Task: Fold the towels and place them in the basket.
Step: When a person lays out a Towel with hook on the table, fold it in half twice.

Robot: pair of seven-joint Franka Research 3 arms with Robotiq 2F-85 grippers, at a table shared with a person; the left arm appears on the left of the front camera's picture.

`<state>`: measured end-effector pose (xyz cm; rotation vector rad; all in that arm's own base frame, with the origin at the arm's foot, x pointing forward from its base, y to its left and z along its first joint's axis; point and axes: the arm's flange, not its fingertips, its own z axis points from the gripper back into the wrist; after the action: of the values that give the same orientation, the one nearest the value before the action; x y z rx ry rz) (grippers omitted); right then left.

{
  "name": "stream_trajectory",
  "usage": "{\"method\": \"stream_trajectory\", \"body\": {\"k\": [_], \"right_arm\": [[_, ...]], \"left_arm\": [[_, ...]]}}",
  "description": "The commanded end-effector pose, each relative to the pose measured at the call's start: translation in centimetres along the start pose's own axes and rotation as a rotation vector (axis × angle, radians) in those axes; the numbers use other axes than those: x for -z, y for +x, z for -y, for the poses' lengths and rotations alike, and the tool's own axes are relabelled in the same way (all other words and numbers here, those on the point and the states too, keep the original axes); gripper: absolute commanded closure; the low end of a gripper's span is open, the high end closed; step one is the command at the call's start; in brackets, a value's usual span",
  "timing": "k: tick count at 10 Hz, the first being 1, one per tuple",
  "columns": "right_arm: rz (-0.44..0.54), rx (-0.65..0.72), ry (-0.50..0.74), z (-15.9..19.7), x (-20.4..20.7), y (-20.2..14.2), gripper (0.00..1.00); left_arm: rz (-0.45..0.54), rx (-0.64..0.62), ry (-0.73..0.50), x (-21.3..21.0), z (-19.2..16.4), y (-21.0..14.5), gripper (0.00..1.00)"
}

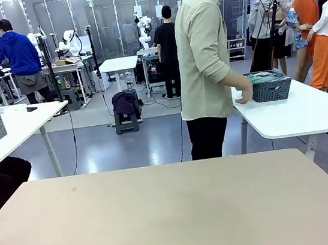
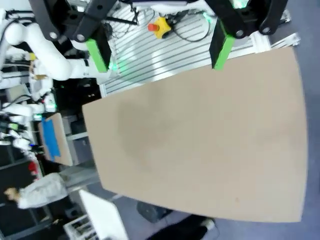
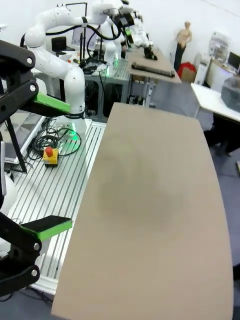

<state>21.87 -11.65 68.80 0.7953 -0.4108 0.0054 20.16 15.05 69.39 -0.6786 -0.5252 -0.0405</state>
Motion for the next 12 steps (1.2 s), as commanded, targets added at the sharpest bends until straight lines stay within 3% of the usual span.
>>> {"method": "stream_trajectory", "body": {"k": [1, 5, 10, 12], "right_arm": [[-0.032, 0.043, -0.056, -1.0, -2.3, 0.4, 0.0], [-0.005, 0.042, -0.097, -2.5, -6.0, -0.6, 0.0], [0.021, 0.053, -0.141, -3.6, -6.3, -0.7, 0.0], [0.023, 0.014, -0.104, -2.8, -6.6, -0.8, 0.0]], "left_arm": [[-0.001, -0.001, 0.039, -2.5, 0.6, 1.0, 0.0], [0.021, 0.038, 0.088, -7.2, 2.6, 1.1, 0.0], [0.035, 0.038, 0.104, -6.9, 2.3, 1.7, 0.0], [0.043, 0.046, 0.087, -6.8, 2.2, 1.4, 0.0]]}}
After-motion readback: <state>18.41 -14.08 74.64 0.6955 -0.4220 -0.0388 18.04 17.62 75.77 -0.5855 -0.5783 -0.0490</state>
